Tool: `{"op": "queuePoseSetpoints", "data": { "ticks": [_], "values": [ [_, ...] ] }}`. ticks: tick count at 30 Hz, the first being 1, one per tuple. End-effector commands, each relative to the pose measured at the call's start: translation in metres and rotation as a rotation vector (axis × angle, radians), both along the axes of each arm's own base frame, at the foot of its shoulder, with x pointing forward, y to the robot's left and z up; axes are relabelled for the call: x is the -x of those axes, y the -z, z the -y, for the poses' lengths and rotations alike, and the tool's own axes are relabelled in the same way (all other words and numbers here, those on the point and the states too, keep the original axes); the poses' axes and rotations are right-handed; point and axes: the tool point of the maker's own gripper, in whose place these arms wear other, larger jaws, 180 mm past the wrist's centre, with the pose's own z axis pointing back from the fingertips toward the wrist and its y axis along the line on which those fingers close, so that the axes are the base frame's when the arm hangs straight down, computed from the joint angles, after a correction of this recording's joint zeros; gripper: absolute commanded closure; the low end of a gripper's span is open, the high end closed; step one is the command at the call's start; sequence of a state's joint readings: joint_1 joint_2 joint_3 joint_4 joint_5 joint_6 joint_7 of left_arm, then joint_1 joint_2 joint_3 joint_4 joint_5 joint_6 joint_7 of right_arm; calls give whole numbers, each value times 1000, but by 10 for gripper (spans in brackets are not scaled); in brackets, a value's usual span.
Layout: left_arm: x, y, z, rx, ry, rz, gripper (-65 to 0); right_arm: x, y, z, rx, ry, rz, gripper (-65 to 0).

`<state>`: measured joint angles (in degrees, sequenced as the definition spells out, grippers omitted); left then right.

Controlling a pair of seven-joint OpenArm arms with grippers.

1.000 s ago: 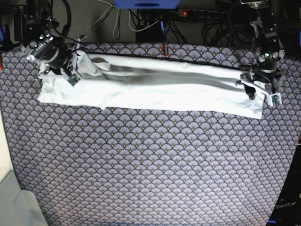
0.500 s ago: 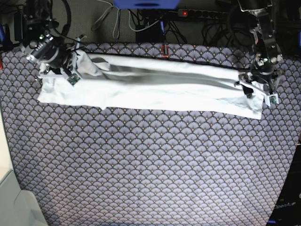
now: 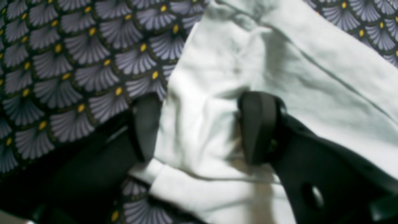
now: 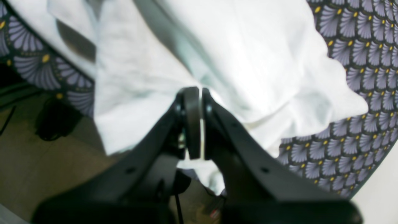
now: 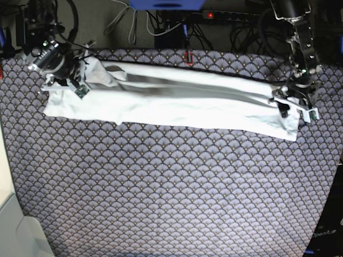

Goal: Fold the T-shirt properly
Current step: 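Hold the folded strip with both grippers and press it flat, then lift the left gripper's end and fold it toward the right gripper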

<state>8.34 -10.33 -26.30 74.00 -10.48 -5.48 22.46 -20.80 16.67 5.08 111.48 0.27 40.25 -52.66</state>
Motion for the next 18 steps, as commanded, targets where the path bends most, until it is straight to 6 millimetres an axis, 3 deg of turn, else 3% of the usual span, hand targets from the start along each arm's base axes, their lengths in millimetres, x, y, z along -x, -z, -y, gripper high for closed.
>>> {"op": "queuePoseSetpoints", "data": {
  "ticks": [1,4,11,15,18],
  "values": [
    [41,42,0,6,-21,-232,-396,-6,-7,2,2,-4,29,-1],
    [48,51,2,21,-24,-260,-330,-7,-7,1,1,-5,32,-1],
    [57,66,11,33,2,-310,-4,-7,-8,2,2,-5,32,-1],
    [58,68,20,35,28,-316,-6,-7,-8,2,2,-5,32,-1],
    [45,56,30,21,63,-274,-4,-6,-7,2,3,-4,30,-1]
  ]
}}
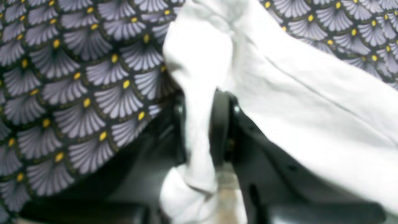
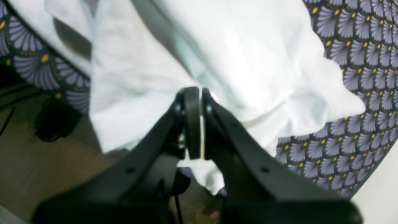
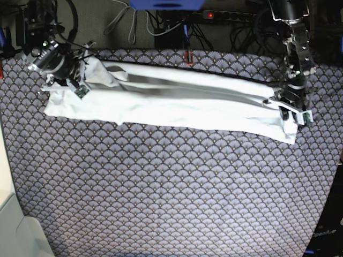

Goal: Fold the T-shirt properly
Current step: 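Lift the left gripper's end and fold it toward the right gripper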

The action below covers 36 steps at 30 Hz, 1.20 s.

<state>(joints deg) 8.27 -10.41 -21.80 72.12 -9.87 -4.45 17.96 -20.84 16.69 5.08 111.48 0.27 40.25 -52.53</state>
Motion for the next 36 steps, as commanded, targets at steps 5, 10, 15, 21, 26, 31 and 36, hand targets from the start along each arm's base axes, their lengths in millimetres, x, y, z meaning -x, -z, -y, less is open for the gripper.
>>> {"op": "queuePoseSetpoints", "data": {
  "ticks": [5,10,15,21,26,31,36],
  "values": [
    [24,-14,32,-9,64,-111,-4,-6,-7,2,5,-3,27,-1],
    [0,-79,75,-19,177,-26,-4,-6,-7,2,5,-3,29,-1],
    [-10,-116,115,-29,285,40,-4,-6,-7,2,5,-3,29,-1],
    [-14,-139,137,-40,347,98,-4,-9,-8,3,6,-3,35,-1],
    [-18,-147,112,-253,309,84,-4,-9,-9,5,16,-8,35,-1],
    [-23,-169,76,-592,251,57,-4,-9,-9,6,19,-9,35,-1],
    [-34,-188,105,-759,341,130,-4,-10,-9,6,19,-9,36,-1]
  ]
}}
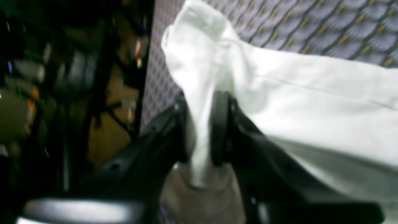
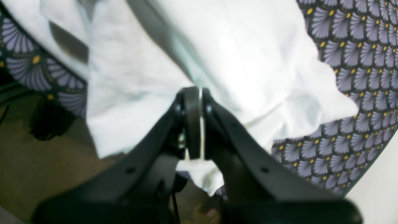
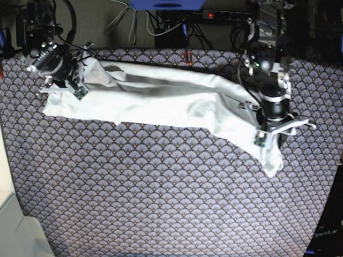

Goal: Fold the T-shirt properly
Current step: 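Lift the left gripper's end and fold it toward the right gripper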

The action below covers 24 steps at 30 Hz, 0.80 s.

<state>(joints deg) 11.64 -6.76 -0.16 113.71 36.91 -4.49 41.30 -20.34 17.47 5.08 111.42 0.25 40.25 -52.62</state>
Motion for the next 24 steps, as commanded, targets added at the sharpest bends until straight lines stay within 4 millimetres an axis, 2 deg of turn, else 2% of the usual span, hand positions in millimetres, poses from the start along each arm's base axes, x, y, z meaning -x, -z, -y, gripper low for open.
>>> {"op": "queuePoseSetpoints", "data": {
  "ticks": [1,5,10,18,24],
  "values": [
    [-5,-17,10,-23,27,60,-4,-6,-7,2,5,-4,30,-1],
    [-4,-11,67,-27,179,46,-4,-6,-7,2,5,-4,30,-1],
    [8,-1,132,45,318,7,-4,-6,-7,2,5,-4,30,-1],
    [39,24,202,345,328,-235,-4,-11,-10,2,5,-4,43,-1],
    [58,35,231,525,329,-382,-4,-11,-10,2,5,-4,43,-1]
  ]
}}
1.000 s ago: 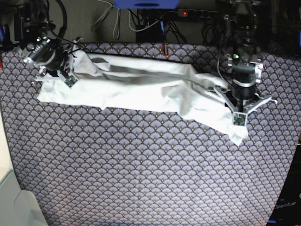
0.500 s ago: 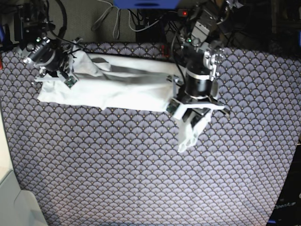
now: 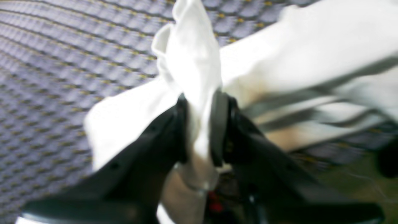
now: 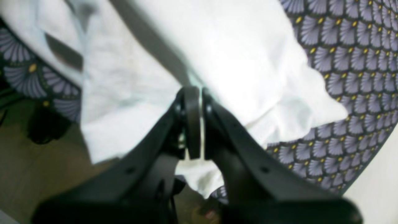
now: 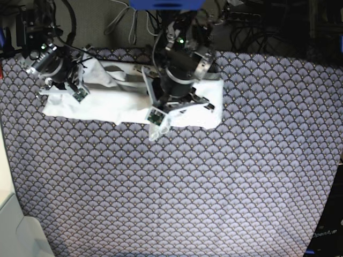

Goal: Fold the T-shirt properly
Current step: 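Lift the left gripper's end and fold it toward the right gripper, then lower the folded end onto the strip's middle with the left gripper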

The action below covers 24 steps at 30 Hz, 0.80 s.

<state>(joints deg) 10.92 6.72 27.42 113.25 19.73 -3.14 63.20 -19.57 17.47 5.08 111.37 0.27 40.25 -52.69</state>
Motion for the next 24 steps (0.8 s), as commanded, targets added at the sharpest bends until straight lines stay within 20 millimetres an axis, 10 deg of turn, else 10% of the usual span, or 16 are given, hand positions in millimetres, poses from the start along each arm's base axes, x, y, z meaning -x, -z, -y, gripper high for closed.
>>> {"op": "queuePoseSetpoints", "data": {
  "ticks": [1,10,24],
  "values": [
    [-2,-10,8,46,4,18,-4,-6,-8,2,4,-5,32,-1],
    [-6,18,28,72,41,-36,-4,-6,-8,2,3,-4,32,-1],
    [-37,-9,15,223,-206,154,-4,-6,-7,2,3,-4,30,-1]
  ]
}}
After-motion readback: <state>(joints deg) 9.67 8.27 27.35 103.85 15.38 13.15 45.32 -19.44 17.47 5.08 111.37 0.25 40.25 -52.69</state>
